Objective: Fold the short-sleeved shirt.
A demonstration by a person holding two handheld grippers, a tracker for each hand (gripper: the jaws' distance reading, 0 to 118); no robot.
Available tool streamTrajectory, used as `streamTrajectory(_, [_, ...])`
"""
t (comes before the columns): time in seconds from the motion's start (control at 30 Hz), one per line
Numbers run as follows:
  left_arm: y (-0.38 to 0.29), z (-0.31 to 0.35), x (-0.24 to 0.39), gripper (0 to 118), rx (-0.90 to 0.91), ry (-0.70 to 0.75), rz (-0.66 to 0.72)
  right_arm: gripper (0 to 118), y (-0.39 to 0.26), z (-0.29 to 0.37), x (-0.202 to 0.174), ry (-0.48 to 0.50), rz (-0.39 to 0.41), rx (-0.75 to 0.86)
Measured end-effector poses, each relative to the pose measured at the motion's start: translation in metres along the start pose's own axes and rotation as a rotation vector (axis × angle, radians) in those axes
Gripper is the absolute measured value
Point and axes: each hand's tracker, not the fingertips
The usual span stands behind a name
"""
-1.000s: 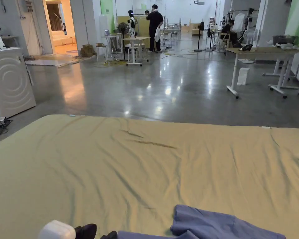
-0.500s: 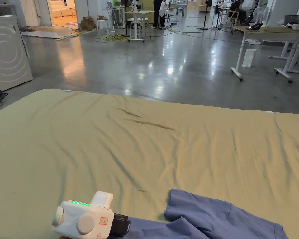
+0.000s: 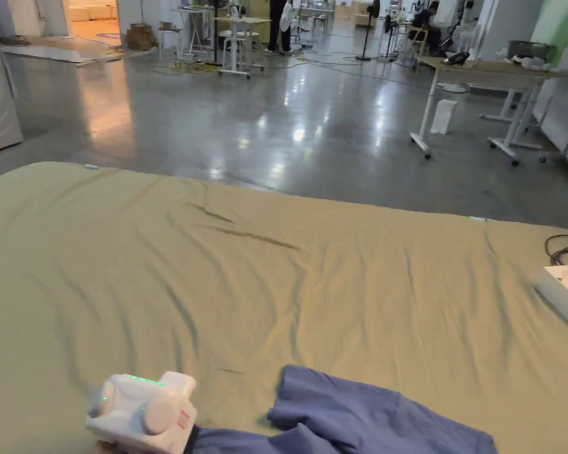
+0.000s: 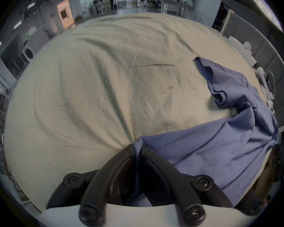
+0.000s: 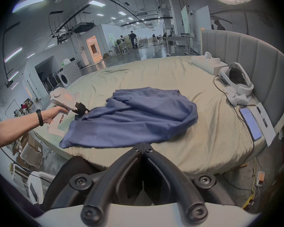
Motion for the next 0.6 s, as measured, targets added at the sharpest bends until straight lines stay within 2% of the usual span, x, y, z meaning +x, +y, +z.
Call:
streamTrajectory(0.1, [0.011, -0.004, -0.013, 7, -0.052, -0.049, 0.092, 2, 0.031, -0.021, 0.014, 0.027, 0.05, 0.051])
streamTrajectory(0.13, [0.013, -0.004, -0.016, 7, -0.058, -0.058, 0.102, 16, 0.045, -0.032, 0.017, 0.03, 0.081, 0.065])
streamTrajectory(0.17, [0.014, -0.005, -0.018, 7, -0.061, -0.065, 0.099, 43, 0.061, -0.046, 0.024, 0.025, 0.101, 0.062])
streamTrajectory(0.2, [0.014, -0.004, -0.018, 7, -0.064, -0.07, 0.099, 85, 0.079, -0.064, 0.033, 0.026, 0.097, 0.042])
streamTrajectory(0.23, [0.014, -0.004, -0.018, 7, -0.064, -0.07, 0.089, 105, 0.094, -0.083, 0.042, 0.036, 0.101, -0.001])
streamTrajectory(0.27, [0.013, -0.004, -0.017, 7, -0.064, -0.073, 0.081, 112, 0.113, -0.107, 0.048, 0.053, 0.094, -0.028])
streamTrajectory(0.33, [0.013, -0.004, -0.017, 7, -0.061, -0.071, 0.075, 107, 0.139, -0.158, 0.068, 0.077, 0.093, -0.143])
streamTrajectory(0.37, [0.013, -0.004, -0.017, 7, -0.058, -0.07, 0.067, 106, 0.151, -0.184, 0.077, 0.044, 0.107, -0.165])
streamTrajectory(0.4, [0.013, -0.004, -0.017, 7, -0.056, -0.07, 0.063, 106, 0.161, -0.215, 0.087, 0.005, 0.138, -0.202])
streamTrajectory(0.5, [0.014, -0.004, -0.02, 7, -0.062, -0.08, 0.058, 106, 0.185, -0.283, 0.093, -0.031, 0.261, -0.294])
streamTrajectory(0.6, [0.017, -0.005, -0.022, 7, -0.075, -0.091, 0.056, 106, 0.199, -0.332, 0.08, 0.025, 0.396, -0.349])
